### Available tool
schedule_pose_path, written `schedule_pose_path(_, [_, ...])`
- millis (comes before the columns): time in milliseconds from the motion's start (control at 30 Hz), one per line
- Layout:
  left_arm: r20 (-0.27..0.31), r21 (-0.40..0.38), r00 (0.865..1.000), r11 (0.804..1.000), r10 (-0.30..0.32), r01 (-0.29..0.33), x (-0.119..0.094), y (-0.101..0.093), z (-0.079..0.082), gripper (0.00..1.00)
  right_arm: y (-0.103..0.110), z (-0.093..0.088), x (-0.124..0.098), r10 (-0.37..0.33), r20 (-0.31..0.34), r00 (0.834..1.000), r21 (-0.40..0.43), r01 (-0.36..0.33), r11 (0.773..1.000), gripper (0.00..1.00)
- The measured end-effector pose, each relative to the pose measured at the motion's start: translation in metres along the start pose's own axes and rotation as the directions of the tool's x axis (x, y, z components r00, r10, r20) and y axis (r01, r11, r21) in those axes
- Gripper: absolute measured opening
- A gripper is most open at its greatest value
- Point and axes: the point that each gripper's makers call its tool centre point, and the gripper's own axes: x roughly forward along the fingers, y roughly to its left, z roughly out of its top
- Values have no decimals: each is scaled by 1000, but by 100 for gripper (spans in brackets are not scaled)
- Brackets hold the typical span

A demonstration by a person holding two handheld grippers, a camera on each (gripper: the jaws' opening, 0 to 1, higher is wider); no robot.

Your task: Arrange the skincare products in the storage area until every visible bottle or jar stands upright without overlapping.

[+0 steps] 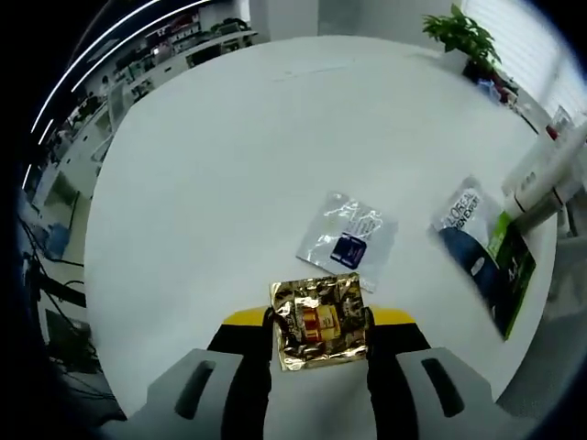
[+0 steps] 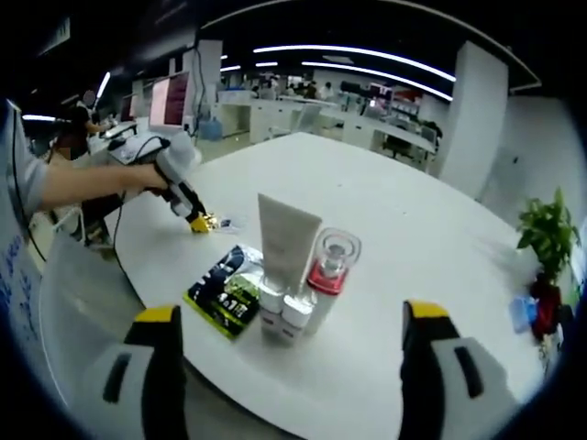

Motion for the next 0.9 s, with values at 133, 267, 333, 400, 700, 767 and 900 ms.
schedule_pose_path(133, [-9,31,1000,999,-12,12,5,1,8,37,-1,-2,0,-4,-5,1000,2,4,1000,100])
schedule_pose_path(267, [-24,67,999,997,-29,30,8,-1,14,37,-1,-2,-2,-9,-4,1000,6,9,1000,100])
schedule_pose_path(333, [-31,86,999,996,-30,33,10,-1,18,36,0,-2,-3,-12,-5,1000,7,12,1000,100])
schedule_pose_path(400, [-35,98,999,994,-36,39,11,-1,21,36,0,-3,-3,-13,-6,1000,9,13,1000,100])
schedule_pose_path(700, [-24,260,996,961,-87,90,1,-6,30,36,1,-2,-5,-14,2,1000,16,14,1000,100])
schedule_pose_path(767, [-22,318,994,942,-106,107,-2,-8,32,36,2,-2,-5,-12,5,1000,20,12,1000,100])
schedule_pose_path(900, [-42,408,989,901,-143,147,-8,-18,30,36,2,0,-5,-11,12,1000,18,11,1000,100])
